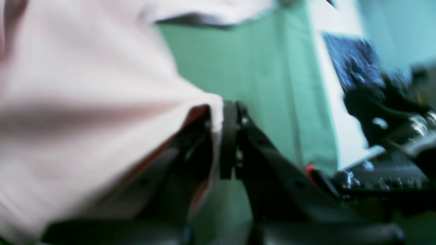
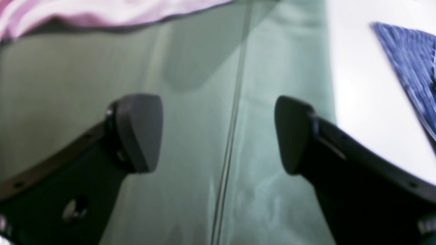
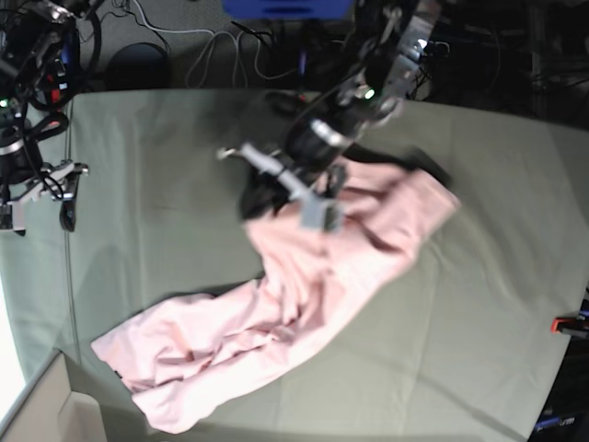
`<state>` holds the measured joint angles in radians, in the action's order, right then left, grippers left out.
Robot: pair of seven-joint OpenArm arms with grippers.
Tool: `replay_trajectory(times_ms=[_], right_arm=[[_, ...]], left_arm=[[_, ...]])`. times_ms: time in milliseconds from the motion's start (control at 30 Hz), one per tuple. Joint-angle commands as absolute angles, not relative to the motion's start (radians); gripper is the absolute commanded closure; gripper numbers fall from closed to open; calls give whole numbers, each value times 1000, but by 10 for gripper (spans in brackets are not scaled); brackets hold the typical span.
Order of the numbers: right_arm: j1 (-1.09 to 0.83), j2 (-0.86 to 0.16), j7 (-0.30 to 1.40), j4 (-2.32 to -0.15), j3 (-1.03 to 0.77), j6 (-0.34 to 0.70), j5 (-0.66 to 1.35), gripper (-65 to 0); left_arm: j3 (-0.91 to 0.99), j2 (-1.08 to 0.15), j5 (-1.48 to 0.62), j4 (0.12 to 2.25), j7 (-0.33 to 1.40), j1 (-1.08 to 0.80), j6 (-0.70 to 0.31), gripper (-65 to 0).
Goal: Layout the t-shirt on the table in an organized manner, then fold the t-shirt properly
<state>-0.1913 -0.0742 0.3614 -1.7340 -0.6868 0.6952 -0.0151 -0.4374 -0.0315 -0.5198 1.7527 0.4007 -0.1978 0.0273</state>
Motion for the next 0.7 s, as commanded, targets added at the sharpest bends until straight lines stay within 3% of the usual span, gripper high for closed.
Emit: replay_trajectory(times_ms=[0,100,300,400,667], right_arm=[[-186,-77,340,-1748,-699,698,5,-524],[-197,-76,340,-1748,-707,698,5,-524],[-223,-56,340,-1748,-723,698,2,-524],[-248,-41,340,-1753,-723,698,2,-524],[-283,2,340,-1758,-723,698,2,-524]], left_arm=[[-499,-38,-539,1764,383,-159,5,-26],[-628,-50,-541,1736,424,-54,5,-141],[-723,-22,-535,1728,453,27,5,-501],[-697,-31,-532,1725,452,25,5,-632],[-397,-99,-529,1661,453,16,7,-650]])
